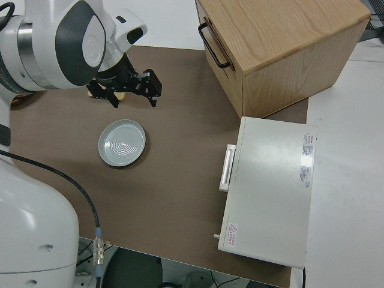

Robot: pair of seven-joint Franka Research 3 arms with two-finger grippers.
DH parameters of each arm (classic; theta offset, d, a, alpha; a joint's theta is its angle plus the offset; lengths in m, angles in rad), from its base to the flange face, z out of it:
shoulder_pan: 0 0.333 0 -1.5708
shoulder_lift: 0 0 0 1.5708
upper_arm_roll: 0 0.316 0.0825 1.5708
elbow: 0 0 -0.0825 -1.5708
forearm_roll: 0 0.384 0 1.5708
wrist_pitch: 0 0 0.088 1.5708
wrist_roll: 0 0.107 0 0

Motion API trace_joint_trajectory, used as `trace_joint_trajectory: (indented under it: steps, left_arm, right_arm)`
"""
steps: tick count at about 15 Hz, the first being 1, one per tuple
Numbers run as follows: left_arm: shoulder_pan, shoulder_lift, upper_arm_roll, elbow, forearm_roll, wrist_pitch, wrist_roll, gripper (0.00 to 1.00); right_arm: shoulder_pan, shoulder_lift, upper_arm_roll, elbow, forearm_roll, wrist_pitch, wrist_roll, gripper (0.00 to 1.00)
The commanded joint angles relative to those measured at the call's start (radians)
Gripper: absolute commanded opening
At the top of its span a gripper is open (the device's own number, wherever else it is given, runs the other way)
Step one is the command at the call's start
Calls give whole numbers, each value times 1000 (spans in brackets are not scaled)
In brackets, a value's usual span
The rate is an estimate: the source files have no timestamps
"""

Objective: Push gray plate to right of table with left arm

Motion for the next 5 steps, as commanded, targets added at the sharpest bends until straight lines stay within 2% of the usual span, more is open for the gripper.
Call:
trace_joint_trajectory:
  steps: [1,5]
  left_arm:
    - [24,14,19,87,-15,-66,28,1000]
    - [38,12,32,88,-19,-98,42,1000]
  right_arm:
    - [-19,-3,14,9,6,-13,13,983]
    - [-19,-3,14,9,6,-13,13,983]
